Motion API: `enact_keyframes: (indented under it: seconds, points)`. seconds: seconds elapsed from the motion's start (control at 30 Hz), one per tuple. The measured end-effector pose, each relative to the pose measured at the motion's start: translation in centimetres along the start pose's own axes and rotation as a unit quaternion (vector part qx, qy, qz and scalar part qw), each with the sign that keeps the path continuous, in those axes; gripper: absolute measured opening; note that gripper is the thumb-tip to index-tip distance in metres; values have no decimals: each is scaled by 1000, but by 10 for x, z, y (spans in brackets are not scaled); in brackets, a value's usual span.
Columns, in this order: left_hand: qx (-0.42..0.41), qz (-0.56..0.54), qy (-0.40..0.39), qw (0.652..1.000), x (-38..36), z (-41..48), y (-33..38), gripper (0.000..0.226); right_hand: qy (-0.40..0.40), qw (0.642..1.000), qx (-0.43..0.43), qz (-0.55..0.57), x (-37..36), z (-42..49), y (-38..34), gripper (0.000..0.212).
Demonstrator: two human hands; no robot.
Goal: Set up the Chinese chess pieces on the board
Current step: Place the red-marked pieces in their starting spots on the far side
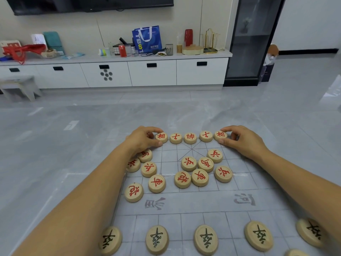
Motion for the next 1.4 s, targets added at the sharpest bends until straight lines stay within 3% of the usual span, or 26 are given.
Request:
enact_keyframes:
  seconds: [0.23,0.47,0.57,0.83,1.4]
  points:
    - [-1,-13,0,1000,3,-4,1,52,-4,1000,-17,15,0,-1,1,47]
    - [13,-187,78,979,44,-23,-16,22,5,994,-57,97,3,-3,5,42]
    - [11,-174,114,978,59,-39,-32,18,12,988,-66,138,6,-3,4,34]
    - [-18,-175,122,977,49,-70,-43,32,32,977,-85,191,12,-5,8,13]
    - [-19,-146,153,977,56,-73,-45,27,60,970,-99,212,18,-6,3,23]
Point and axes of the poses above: each hand's wrist, its own z-axis towards the middle knuckle, its own x-axis out of the back of the hand, y = z × x, the point moved 7 cm from there along z, towards the middle knuckle, and after that the axes turned 11 degrees about y, right-handed, at the moved point
